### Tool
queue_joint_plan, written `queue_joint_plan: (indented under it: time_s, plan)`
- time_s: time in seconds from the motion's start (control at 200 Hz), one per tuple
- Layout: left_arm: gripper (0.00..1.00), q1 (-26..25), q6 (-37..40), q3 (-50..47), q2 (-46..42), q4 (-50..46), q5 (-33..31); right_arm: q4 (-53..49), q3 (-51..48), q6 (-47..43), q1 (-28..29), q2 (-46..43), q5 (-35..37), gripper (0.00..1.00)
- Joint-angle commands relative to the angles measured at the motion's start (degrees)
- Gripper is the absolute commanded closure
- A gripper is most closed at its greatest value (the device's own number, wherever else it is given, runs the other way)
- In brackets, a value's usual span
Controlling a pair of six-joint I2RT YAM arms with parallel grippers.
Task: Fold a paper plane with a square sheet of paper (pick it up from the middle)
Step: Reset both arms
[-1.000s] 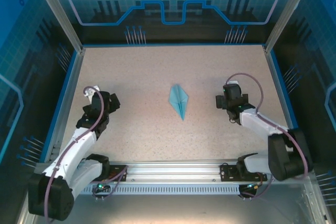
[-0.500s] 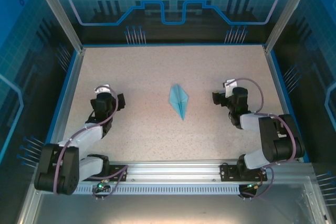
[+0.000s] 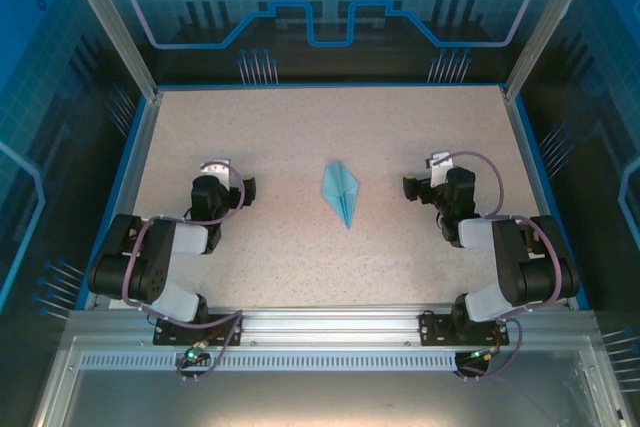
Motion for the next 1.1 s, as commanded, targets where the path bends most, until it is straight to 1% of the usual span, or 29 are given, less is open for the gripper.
queue_joint_plan:
  time_s: [0.0, 0.02, 0.05, 1.095]
  plan:
    - [0.01, 2.09, -1.28, 2.83, 0.13, 1.36, -0.98, 1.92, 1.35, 0.64, -0.83, 0.27, -1.03, 0.01]
    - [0.01, 2.92, -2.08, 2.55, 0.01, 1.58, 0.22, 1.94, 1.34, 0.57, -0.86, 0.31, -1.03, 0.01]
    - [0.02, 3.17, -2.48, 2.40, -0.08, 1.69, -0.11, 1.92, 1.34, 0.64, -0.86, 0.27, -1.03, 0.00]
    - [0.01, 3.08, -2.36, 2.22, -0.05, 2.16, -0.35, 1.93, 1.34, 0.56, -0.88, 0.28, -1.03, 0.01]
